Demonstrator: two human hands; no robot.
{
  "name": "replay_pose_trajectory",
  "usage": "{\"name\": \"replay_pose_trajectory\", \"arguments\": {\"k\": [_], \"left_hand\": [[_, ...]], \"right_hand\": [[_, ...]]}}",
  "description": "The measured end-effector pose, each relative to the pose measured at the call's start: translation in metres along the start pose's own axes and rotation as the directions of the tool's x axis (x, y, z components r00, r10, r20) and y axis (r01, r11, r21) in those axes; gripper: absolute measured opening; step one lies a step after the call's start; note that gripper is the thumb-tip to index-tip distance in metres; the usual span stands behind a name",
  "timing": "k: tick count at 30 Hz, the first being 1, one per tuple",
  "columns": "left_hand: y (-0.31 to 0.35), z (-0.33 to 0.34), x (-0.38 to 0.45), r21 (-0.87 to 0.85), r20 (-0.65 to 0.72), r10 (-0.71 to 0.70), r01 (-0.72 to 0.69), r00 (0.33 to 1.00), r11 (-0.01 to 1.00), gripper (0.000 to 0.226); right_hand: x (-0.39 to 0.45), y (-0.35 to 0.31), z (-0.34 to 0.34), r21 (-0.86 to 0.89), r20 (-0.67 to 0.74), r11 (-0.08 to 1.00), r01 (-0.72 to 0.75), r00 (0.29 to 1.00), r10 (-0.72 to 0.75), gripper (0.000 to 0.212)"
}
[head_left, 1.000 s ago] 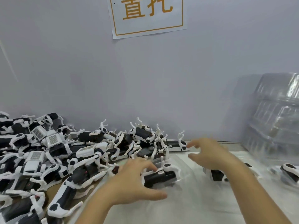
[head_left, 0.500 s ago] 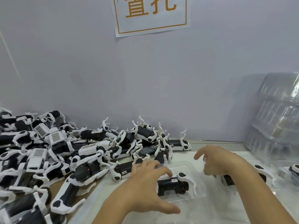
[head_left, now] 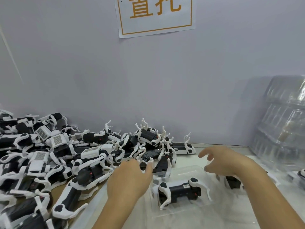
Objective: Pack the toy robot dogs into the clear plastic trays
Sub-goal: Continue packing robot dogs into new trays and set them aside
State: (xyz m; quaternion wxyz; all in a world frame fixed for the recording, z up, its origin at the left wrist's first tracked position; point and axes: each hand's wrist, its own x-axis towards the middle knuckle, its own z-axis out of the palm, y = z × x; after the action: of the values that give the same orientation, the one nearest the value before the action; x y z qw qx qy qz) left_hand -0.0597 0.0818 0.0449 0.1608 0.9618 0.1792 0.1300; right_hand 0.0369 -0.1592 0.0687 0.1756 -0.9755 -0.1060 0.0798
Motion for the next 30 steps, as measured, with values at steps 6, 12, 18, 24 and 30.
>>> {"name": "replay_pose_trajectory", "arguments": {"k": [6, 12, 18, 24, 30], "left_hand": [[0.005, -0.001, 0.003, -0.309, 0.358, -0.023, 0.142, 0.934, 0.94, 0.046], [0.012, -0.003, -0.001, -0.506, 0.366, -0.027, 0.223, 0.93, 0.833, 0.038], [0.019, 0.0, -0.005, -0.659, 0.467, -0.006, 0.352, 0.884, 0.665, 0.033], [0.041, 0.019, -0.016, -0.74, 0.492, 0.078, 0.37, 0.867, 0.562, 0.023], [0.076, 0.027, -0.019, -0.694, 0.446, 0.139, 0.244, 0.884, 0.677, 0.034]], "right_hand": [[-0.001, 0.006, -0.002, 0.036, 0.06, 0.999, -0.006, 0.998, 0.004, 0.051], [-0.003, 0.004, -0.012, 0.116, -0.032, 0.991, 0.06, 0.998, -0.056, 0.057], [-0.001, 0.008, -0.012, 0.14, -0.07, 0.988, 0.065, 0.996, -0.056, 0.052], [-0.002, 0.014, -0.014, 0.136, -0.067, 0.991, 0.01, 0.998, -0.001, 0.051], [0.0, 0.018, -0.016, 0.22, -0.207, 0.975, 0.039, 0.978, 0.008, 0.049]]}}
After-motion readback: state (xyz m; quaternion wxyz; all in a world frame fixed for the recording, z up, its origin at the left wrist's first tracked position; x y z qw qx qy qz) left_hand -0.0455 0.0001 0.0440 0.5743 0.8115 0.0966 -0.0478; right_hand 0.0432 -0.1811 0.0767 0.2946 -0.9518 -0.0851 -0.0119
